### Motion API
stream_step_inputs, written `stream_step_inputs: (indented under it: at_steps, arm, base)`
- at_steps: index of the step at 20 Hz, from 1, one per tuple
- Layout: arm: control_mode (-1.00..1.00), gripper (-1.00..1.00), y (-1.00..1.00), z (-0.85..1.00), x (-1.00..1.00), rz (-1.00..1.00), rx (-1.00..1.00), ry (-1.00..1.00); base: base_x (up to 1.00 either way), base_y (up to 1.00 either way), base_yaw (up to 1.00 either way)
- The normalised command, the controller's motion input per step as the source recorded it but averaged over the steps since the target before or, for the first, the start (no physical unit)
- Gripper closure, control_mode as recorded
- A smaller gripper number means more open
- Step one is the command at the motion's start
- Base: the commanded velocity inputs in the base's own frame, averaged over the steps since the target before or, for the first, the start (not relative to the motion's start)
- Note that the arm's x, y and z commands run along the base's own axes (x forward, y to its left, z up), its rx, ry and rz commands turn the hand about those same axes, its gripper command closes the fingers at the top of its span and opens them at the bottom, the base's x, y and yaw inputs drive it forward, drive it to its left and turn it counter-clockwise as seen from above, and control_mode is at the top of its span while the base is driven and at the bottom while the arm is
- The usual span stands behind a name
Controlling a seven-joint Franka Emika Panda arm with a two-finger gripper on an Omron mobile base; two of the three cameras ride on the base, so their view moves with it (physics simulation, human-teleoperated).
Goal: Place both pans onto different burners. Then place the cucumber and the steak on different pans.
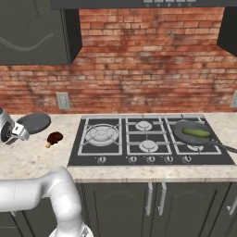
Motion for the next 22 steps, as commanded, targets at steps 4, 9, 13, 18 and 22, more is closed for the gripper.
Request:
stream_step_inputs:
  at_steps: [4, 9, 13, 18, 22]
  arm:
    - [-1.00, 1.00, 0.06, 0.01, 0.08, -0.02, 0.00, 0.03]
    - [-1.00, 1.00, -0.05, 0.06, 0.00, 0.00, 0.00, 0.00]
    - [-1.00, 1.00, -0.01, 0.18, -0.05, 0.00, 0.00, 0.00]
    - [-1.00, 1.00, 0.00, 0.29, -0.27, 0.02, 0.00, 0.00]
    - [-1.00, 1.00, -0.16, 0.24, -0.61, 0.04, 0.00, 0.00]
  base:
    - [0.00, 0.00, 0.00]
    - [0.00, 0.00, 0.00]
    - [0.00, 0.00, 0.00]
    - [0.00, 0.00, 0.00]
    - [0.00, 0.00, 0.00]
